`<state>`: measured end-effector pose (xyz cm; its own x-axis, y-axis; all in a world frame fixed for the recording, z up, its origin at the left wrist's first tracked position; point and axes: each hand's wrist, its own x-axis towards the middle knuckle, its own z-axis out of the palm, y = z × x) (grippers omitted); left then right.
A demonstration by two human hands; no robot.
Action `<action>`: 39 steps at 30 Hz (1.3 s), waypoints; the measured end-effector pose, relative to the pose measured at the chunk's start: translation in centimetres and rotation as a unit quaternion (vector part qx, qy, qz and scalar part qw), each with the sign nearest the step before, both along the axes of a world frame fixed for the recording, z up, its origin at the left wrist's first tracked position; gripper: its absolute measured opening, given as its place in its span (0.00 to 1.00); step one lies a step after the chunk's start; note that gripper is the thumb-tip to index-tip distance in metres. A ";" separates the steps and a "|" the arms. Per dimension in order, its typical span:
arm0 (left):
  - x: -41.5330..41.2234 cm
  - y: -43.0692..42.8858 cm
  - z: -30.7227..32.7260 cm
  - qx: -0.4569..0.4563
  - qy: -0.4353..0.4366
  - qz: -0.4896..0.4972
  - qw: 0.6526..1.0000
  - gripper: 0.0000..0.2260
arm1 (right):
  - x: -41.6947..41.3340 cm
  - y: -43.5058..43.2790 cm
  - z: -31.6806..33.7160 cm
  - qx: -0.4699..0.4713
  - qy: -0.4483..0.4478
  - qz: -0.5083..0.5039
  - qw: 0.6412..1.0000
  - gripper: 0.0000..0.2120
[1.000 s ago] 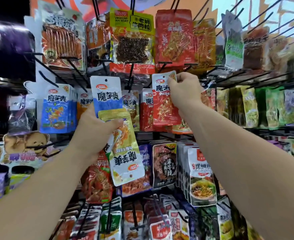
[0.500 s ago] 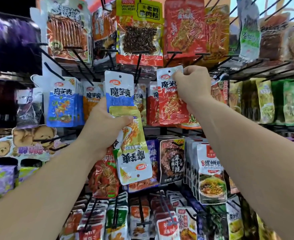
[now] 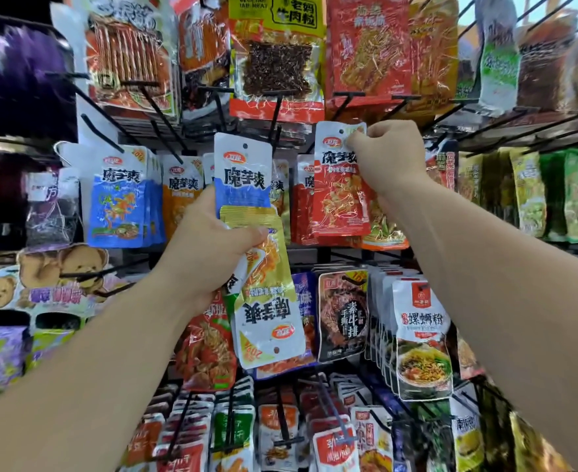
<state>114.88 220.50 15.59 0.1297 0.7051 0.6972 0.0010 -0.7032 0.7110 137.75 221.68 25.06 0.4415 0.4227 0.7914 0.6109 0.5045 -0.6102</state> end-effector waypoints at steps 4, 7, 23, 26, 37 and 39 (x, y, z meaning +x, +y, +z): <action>-0.1 0.0 0.0 0.006 0.005 -0.008 1.000 0.20 | 0.0 0.6 0.4 -0.003 0.030 0.012 0.999 0.16; -0.1 0.1 0.0 0.003 0.004 -0.008 1.000 0.21 | 0.3 1.0 0.5 -0.014 0.025 -0.005 1.000 0.21; 0.0 0.4 0.1 -0.006 0.004 -0.006 1.000 0.22 | 2.3 0.6 -4.9 -0.074 -0.521 -0.330 0.784 0.34; -0.1 0.4 0.1 -0.007 0.007 -0.006 1.000 0.21 | 2.5 0.8 -4.9 -0.119 -0.547 -0.357 0.748 0.37; -0.1 0.6 0.0 -0.009 0.006 0.002 1.000 0.21 | 1.4 1.2 -4.7 -0.166 -0.579 -0.389 0.696 0.35; -0.1 0.7 0.0 -0.012 0.010 0.004 1.000 0.21 | 1.3 1.6 -4.9 -0.187 -0.588 -0.397 0.680 0.35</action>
